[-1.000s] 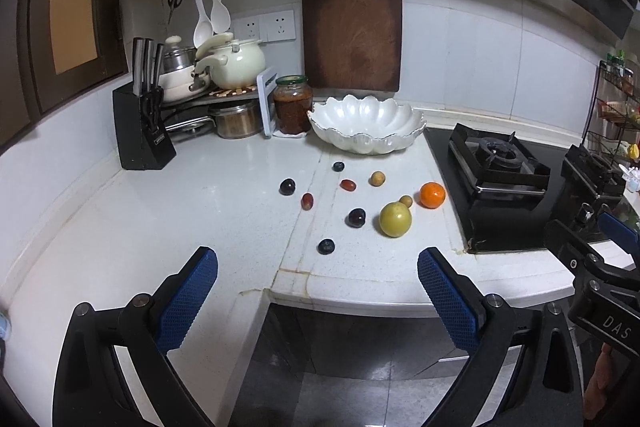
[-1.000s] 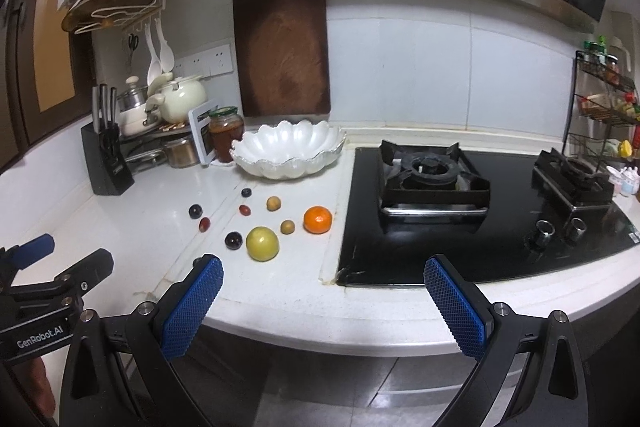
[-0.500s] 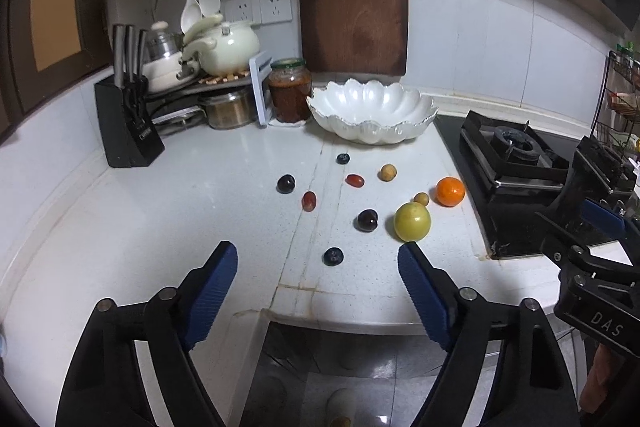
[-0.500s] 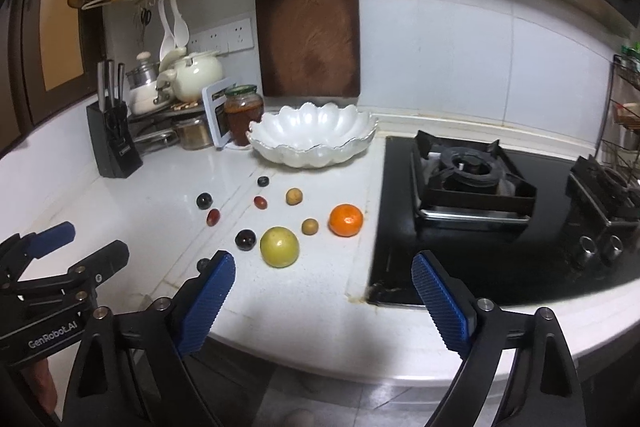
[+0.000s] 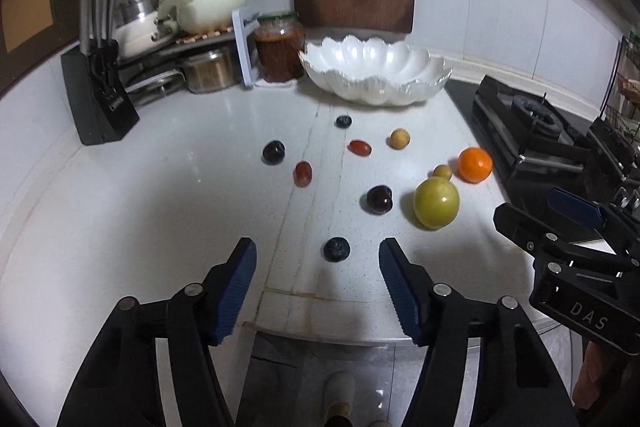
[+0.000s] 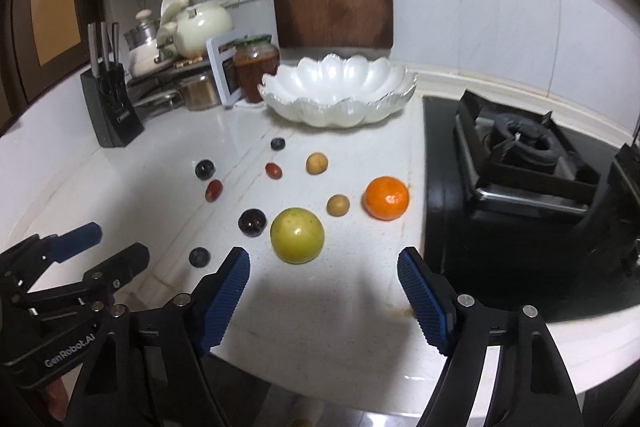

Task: Organize fruits
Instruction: 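Move the left tool to the blueberry while the right tool approaches the green fruit, then close the left gripper on the blueberry while the right gripper grasps the green fruit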

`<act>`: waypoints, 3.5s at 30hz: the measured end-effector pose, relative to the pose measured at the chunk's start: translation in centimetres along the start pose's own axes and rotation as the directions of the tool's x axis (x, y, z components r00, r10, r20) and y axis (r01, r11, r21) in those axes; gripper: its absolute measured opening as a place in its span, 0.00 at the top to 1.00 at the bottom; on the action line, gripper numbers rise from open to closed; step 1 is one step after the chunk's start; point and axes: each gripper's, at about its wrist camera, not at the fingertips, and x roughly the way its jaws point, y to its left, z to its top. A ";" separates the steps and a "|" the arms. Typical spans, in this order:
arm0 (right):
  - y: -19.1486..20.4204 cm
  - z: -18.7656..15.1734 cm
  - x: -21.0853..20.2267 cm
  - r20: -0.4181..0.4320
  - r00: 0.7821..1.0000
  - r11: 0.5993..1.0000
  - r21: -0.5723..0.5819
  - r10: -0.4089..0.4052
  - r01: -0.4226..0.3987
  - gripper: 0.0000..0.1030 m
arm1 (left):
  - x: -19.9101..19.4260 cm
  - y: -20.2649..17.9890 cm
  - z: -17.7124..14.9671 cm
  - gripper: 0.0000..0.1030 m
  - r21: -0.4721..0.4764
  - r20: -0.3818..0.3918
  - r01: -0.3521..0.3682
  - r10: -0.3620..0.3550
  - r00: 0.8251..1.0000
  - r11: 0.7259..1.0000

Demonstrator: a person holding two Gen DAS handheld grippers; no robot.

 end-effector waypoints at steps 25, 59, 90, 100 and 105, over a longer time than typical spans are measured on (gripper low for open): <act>1.3 0.4 7.9 -0.127 0.991 0.999 -0.021 0.041 -0.044 0.39 | 7.2 0.0 -0.5 0.60 -0.013 -0.118 0.075 -0.076 0.990 0.997; 1.4 1.1 7.9 -0.100 0.992 0.996 -0.034 0.075 -0.078 0.56 | 6.2 0.0 2.0 0.78 -0.022 -0.047 0.100 -0.101 0.994 0.995; 1.8 3.6 11.2 -0.123 0.988 0.996 0.004 0.090 -0.090 0.53 | 8.6 1.4 4.5 0.78 -0.035 -0.040 0.119 -0.120 0.992 0.992; 1.5 4.1 10.5 -0.123 0.986 0.993 0.054 0.112 -0.106 0.53 | 8.3 1.2 5.8 0.78 -0.019 -0.029 0.135 -0.136 0.990 0.991; 1.5 4.8 9.4 -0.089 0.991 0.994 0.045 0.102 -0.098 0.53 | 8.1 1.2 6.4 0.78 -0.020 -0.030 0.145 -0.146 0.989 0.989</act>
